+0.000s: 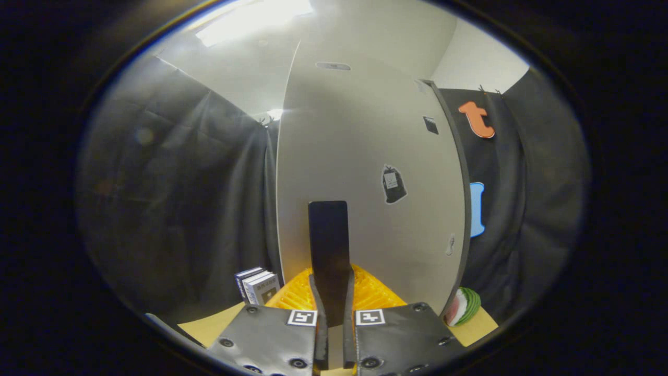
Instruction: Open the shoe cabinet door, grab the shoes and put them into the shoe cabinet, then close the shoe cabinet door.
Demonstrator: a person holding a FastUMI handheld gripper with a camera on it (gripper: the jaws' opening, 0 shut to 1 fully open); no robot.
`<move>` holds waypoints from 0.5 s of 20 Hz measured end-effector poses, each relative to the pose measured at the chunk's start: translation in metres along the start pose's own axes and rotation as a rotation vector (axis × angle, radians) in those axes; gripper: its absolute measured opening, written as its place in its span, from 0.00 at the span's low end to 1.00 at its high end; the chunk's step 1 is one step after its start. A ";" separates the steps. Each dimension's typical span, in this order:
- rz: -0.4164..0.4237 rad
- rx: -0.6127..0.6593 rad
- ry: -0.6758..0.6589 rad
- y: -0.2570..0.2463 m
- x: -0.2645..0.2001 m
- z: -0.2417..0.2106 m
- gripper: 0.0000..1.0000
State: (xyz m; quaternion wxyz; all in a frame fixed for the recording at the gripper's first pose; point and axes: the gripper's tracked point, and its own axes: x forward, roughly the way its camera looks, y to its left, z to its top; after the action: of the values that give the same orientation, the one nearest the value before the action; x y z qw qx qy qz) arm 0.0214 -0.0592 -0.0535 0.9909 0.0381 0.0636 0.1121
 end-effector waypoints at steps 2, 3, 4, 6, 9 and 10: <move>0.003 -0.001 -0.004 -0.007 -0.009 0.001 0.12; 0.002 -0.001 -0.006 -0.011 -0.014 0.002 0.12; 0.001 0.000 -0.009 -0.015 -0.019 0.003 0.12; -0.004 0.000 -0.013 -0.023 -0.029 0.005 0.12; -0.012 -0.007 -0.016 -0.036 -0.039 0.007 0.12; -0.018 -0.006 -0.017 -0.041 -0.043 0.007 0.12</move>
State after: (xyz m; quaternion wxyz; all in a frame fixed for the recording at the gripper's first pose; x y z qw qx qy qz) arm -0.0108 -0.1089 -0.0446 0.9925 0.0355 0.0551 0.1032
